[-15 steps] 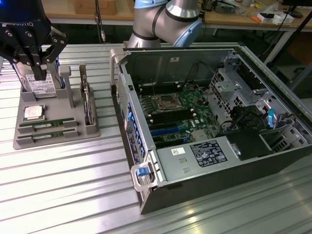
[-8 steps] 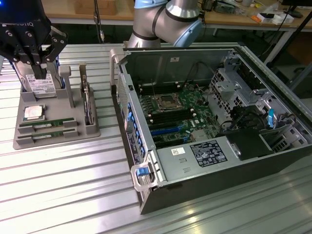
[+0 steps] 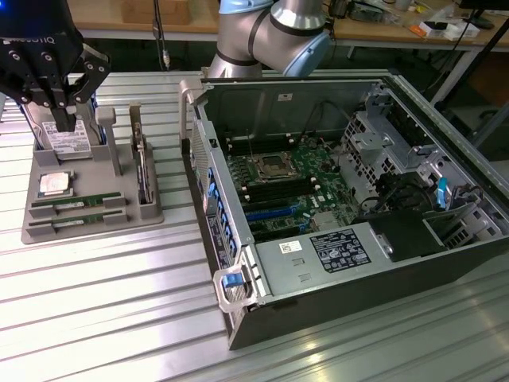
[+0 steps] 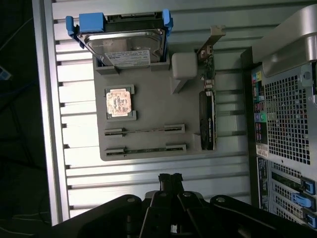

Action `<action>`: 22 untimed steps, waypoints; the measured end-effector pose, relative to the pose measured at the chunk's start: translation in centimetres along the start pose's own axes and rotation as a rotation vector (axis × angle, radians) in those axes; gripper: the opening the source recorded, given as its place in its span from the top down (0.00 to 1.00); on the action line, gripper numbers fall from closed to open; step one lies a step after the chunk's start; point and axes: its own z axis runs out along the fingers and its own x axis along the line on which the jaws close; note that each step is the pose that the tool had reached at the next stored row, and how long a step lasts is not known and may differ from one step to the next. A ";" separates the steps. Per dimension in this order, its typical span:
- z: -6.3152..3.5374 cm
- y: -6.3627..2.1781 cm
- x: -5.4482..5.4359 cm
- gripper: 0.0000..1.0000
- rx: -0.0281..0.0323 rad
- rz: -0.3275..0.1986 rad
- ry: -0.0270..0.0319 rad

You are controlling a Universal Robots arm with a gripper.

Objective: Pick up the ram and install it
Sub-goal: 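Pick up the ram and move it above insertion slot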

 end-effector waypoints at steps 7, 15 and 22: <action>0.72 -0.03 0.0 0.89 0.0000 0.000 0.0000; 2.53 -0.12 0.0 0.89 0.0000 0.000 0.0006; 4.49 -0.21 0.1 0.89 0.0001 0.000 0.0011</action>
